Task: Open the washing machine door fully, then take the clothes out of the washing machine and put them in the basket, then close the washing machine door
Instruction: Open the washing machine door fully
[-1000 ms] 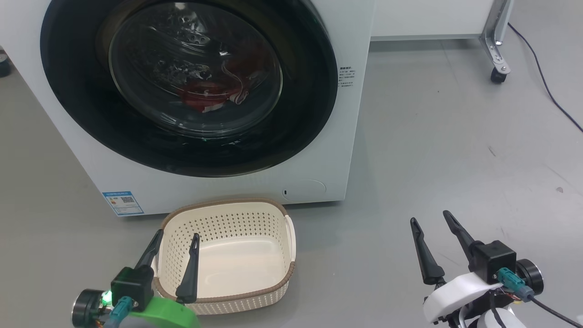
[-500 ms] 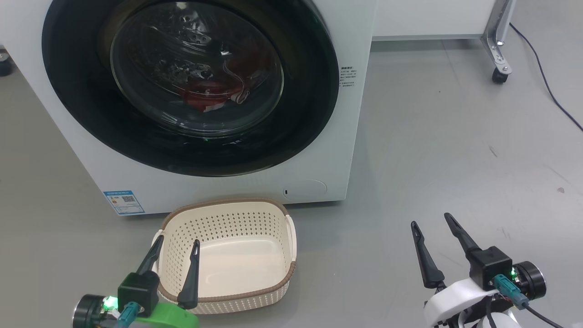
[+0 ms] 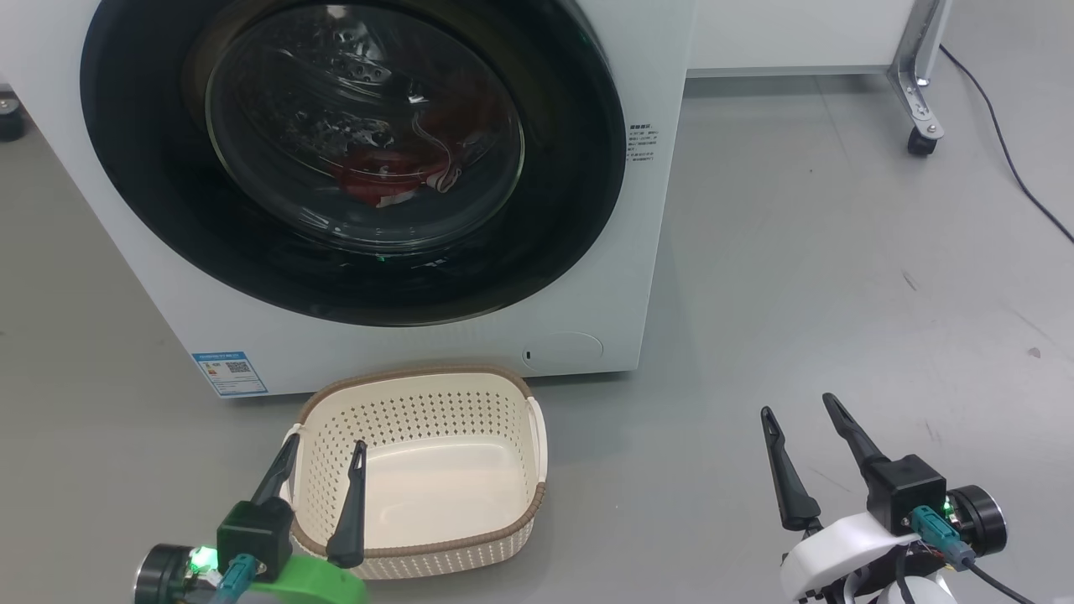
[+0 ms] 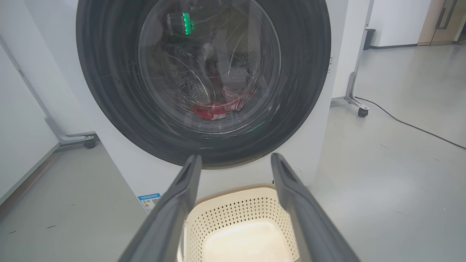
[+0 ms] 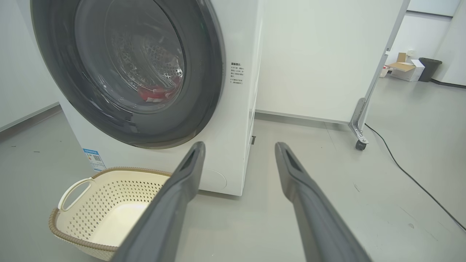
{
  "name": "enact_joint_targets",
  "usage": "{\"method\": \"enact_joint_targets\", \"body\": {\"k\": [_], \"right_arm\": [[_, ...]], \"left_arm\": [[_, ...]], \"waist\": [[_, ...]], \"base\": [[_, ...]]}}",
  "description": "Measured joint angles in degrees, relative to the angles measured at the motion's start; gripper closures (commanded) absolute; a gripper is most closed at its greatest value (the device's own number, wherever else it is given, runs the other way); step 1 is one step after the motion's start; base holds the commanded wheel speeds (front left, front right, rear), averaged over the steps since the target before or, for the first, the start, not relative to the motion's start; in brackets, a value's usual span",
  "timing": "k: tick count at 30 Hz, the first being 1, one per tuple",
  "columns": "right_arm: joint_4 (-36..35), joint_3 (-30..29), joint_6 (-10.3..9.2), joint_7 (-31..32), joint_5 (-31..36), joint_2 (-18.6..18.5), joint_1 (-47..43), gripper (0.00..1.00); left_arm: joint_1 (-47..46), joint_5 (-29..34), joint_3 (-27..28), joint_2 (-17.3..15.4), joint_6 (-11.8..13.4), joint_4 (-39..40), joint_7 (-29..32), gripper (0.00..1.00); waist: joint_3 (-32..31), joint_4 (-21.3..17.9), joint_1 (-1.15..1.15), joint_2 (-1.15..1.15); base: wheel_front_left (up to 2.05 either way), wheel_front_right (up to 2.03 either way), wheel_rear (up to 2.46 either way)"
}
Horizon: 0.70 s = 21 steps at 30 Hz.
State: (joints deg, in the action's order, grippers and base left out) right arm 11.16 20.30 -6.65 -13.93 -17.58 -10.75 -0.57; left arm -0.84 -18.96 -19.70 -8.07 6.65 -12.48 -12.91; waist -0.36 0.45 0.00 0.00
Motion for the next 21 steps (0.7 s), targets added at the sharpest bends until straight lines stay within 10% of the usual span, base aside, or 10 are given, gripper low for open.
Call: {"method": "enact_joint_targets", "body": {"k": [2, 3, 21], "right_arm": [[0.0, 0.0, 0.0, 0.0, 0.0, 0.0, 0.0, 0.05], [0.1, 0.0, 0.02, 0.0, -0.2, 0.1, 0.0, 1.0], [0.8, -1.0, 1.55, 0.5, -5.0, 1.8, -0.1, 1.0]], "left_arm": [[0.0, 0.0, 0.1, 0.0, 0.1, 0.0, 0.0, 0.0], [0.0, 0.0, 0.1, 0.0, 0.1, 0.0, 0.0, 0.0], [0.0, 0.9, 0.0, 0.5, 0.1, -0.2, 0.3, 0.0]], "waist": [[0.0, 0.0, 0.0, 0.0], [0.0, 0.0, 0.0, 0.0], [-0.1, 0.4, 0.0, 0.0]], "base": [[0.0, 0.0, 0.0], [0.0, 0.0, 0.0], [0.0, 0.0, 0.0]]}}
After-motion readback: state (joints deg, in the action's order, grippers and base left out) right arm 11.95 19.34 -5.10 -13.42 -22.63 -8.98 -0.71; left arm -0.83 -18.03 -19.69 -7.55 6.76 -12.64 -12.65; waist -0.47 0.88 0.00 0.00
